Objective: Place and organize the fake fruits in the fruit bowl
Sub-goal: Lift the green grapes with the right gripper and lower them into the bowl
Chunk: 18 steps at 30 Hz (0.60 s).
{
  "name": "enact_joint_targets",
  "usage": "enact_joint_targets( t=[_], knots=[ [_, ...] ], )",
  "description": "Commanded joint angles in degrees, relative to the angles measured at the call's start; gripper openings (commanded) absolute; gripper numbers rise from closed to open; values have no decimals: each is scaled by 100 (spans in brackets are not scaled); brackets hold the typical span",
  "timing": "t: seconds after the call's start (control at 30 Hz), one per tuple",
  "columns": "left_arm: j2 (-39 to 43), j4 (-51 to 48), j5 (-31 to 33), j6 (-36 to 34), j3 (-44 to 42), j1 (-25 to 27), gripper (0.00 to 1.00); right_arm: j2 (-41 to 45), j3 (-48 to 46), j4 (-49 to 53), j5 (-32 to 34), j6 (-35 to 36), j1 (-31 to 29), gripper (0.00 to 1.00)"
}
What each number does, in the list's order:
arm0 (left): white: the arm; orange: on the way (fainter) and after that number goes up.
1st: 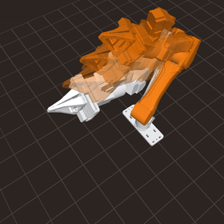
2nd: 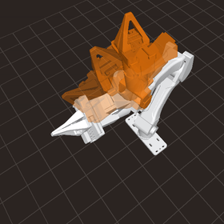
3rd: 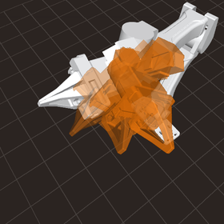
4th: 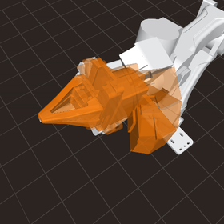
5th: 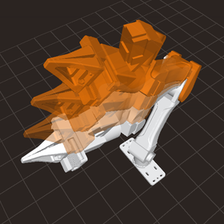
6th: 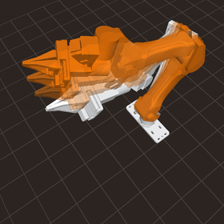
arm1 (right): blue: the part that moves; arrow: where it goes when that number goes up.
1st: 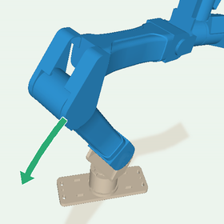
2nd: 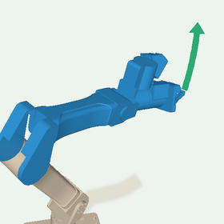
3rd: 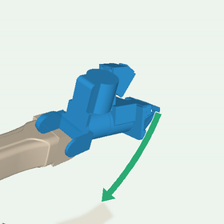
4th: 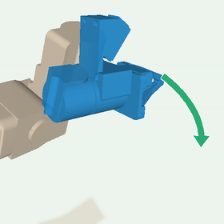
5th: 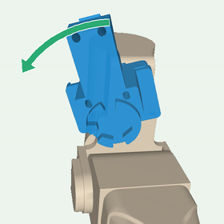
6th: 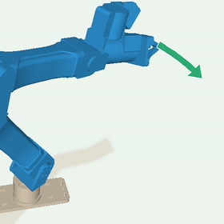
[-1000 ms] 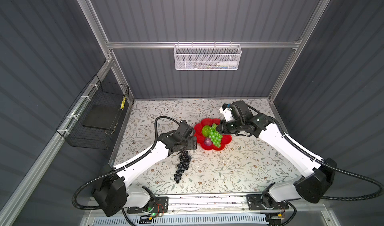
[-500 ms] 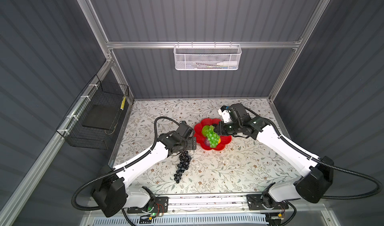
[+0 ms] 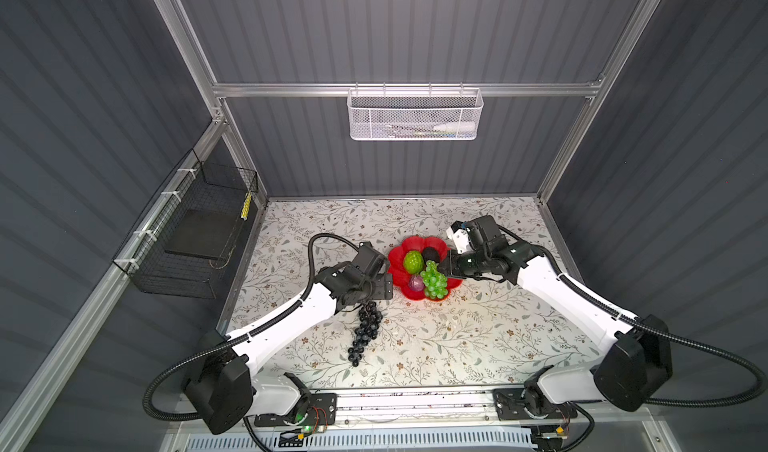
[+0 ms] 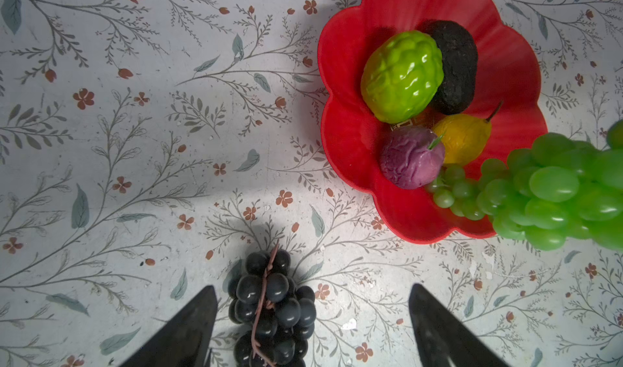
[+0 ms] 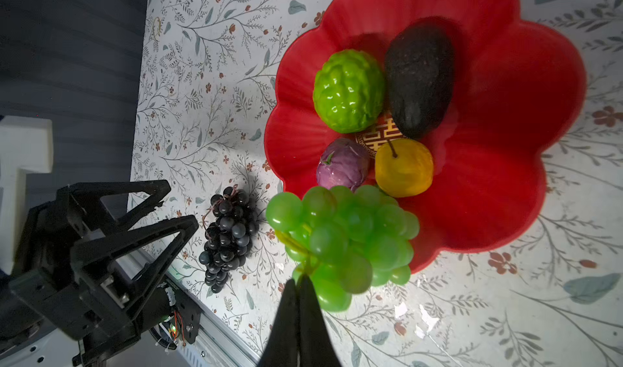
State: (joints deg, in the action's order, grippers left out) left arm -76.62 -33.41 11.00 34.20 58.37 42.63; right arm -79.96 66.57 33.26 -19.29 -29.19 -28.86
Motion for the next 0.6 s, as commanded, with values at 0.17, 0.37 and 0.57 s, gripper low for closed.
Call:
enact_joint_targets(
  t=[0.17, 0.37, 0.57],
  knots=[
    [-191, -214, -2, 89, 139, -34, 89, 130, -407, -468, -568, 352, 556, 0],
    [-261, -319, 40, 60, 251, -37, 89, -61, -459, -737, -682, 322, 740, 0],
    [-257, -356, 86, 52, 279, -36, 89, -129, -650, -936, -616, 354, 965, 0]
  ],
)
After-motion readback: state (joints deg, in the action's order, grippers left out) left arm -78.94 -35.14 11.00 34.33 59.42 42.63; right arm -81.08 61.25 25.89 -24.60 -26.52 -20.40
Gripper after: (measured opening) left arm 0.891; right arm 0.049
